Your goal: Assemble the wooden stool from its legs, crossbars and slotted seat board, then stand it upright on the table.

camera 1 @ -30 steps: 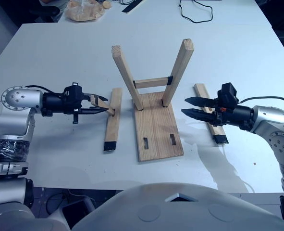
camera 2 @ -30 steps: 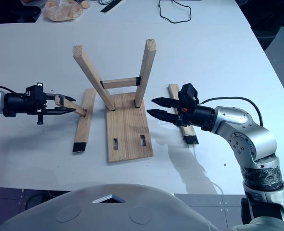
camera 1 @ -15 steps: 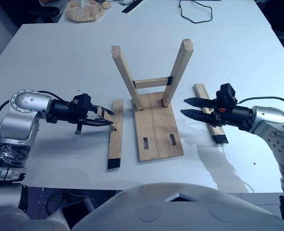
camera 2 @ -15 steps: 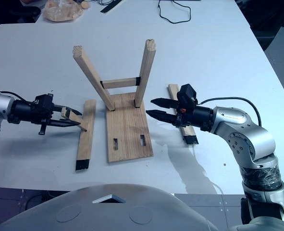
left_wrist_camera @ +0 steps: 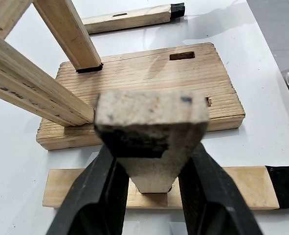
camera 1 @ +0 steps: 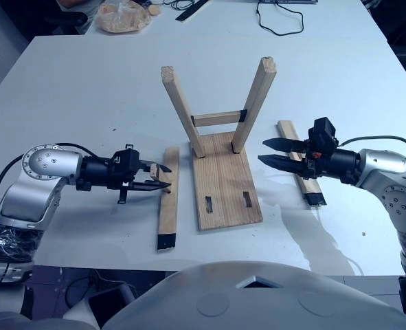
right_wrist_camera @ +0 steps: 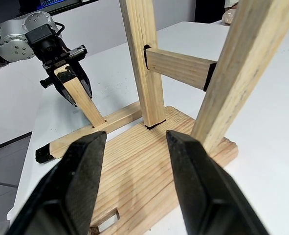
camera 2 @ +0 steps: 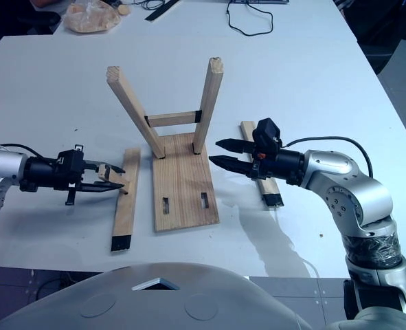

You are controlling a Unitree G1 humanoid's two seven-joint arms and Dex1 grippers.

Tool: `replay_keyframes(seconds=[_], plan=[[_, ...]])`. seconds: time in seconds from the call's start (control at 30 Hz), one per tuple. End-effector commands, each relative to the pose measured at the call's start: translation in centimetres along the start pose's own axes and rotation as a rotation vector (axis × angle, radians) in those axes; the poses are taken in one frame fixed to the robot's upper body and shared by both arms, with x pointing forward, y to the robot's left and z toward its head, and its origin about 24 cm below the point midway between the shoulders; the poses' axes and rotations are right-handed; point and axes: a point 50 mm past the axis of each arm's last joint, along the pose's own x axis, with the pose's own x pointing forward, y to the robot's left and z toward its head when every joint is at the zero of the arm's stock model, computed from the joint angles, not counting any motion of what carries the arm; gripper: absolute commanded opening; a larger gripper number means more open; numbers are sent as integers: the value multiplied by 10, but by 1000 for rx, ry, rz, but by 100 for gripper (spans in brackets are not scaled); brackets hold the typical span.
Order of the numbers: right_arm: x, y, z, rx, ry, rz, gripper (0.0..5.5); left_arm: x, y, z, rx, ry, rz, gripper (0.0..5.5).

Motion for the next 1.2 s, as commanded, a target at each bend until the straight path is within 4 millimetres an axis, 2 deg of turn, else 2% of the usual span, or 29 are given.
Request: replay_keyframes(seconds=[0.03,0.27,0.37,0.5,0.77,0.9,1.07,1.2], plan=[[0,-2,4,-24,6,2,226,11,-19,-43,-214,130,-23,166],[0,-4,4,-26,11,6,226,16,-13,-53,-192,104,139,273],[0,-4,3,-25,13,2,226,13,-11,-45,-205,16,208,311],[-3,-4,3,-26,13,-8,226,-3,-18,-30,-258,-75,241,311],[-7,-3,-1,-32,-2,-41,226,-48,-13,23,-270,-309,359,311],[-9,-2,0,-32,-16,-50,226,-66,-2,59,-271,-526,395,311],[-3,-4,2,-46,-17,-40,226,-60,12,93,-285,-751,407,311],[-2,-7,4,-54,-11,-28,226,-50,15,110,-291,-827,398,311]])
